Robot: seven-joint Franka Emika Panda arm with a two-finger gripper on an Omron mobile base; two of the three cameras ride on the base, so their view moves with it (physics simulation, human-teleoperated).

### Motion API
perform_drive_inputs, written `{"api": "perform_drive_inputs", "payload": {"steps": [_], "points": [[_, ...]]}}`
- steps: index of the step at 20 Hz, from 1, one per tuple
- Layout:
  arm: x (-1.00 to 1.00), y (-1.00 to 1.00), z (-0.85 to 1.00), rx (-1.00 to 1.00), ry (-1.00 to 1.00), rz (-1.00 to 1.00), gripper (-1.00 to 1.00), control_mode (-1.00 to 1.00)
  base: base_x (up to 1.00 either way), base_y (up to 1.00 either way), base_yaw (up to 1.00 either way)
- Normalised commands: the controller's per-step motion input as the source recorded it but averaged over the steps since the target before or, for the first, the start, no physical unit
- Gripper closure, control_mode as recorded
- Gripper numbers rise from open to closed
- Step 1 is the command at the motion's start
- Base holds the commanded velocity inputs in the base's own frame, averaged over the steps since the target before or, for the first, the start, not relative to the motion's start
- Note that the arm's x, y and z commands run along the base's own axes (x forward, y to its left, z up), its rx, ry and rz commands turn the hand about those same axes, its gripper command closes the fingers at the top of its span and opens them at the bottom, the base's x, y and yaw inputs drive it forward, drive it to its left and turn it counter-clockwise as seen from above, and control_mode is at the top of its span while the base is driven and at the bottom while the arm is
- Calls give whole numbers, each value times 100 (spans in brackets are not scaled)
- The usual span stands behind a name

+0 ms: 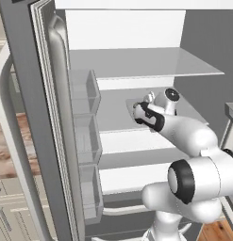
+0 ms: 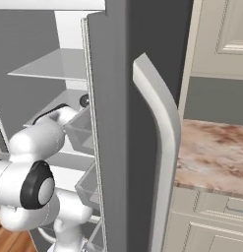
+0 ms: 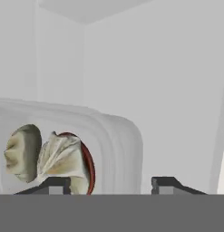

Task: Place two dumplings into each of the tupperware containers and then place the containers in the fridge.

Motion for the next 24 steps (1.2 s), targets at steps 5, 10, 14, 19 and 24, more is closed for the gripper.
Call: {"api": "perform_drive_inputs", "payload": {"steps": [5, 10, 14, 19, 24], "points": [[-22, 0, 86, 0, -13, 2, -100, -100, 0, 0, 0], [-94, 2, 79, 0, 1, 7, -100, -100, 0, 0, 0], [-100, 16, 67, -15, 20, 22, -100, -100, 0, 0, 0], [-100, 40, 25, -34, 21, 41, -100, -100, 0, 0, 0], [-82, 6, 6, -25, -3, 57, -100, -100, 0, 0, 0]]}}
